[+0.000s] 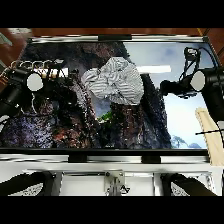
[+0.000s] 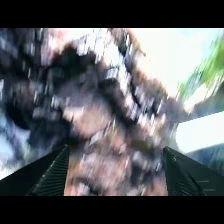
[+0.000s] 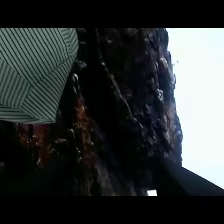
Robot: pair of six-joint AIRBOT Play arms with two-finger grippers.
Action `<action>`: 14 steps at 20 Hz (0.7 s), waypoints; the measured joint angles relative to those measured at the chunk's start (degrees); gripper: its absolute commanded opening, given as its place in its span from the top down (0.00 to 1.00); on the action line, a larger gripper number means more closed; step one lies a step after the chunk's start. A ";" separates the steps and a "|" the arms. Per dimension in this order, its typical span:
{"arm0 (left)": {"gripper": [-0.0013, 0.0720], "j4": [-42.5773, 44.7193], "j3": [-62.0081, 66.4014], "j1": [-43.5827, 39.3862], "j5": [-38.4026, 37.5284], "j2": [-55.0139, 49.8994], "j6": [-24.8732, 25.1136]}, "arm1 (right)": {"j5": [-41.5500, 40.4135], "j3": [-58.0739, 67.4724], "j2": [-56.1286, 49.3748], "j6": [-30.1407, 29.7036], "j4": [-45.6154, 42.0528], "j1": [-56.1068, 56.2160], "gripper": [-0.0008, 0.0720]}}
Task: Fold the shirts.
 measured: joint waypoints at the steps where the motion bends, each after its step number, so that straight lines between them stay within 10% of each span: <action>1: 0.05 -0.85 0.00 0.00 2.25 -0.39 -0.39 | -1.22 0.00 0.00 0.07 0.98 0.00 0.17; 14: 0.00 -29.62 12.44 7.82 20.37 -27.63 4.04 | -4.70 0.00 -0.11 -0.04 12.24 0.02 0.16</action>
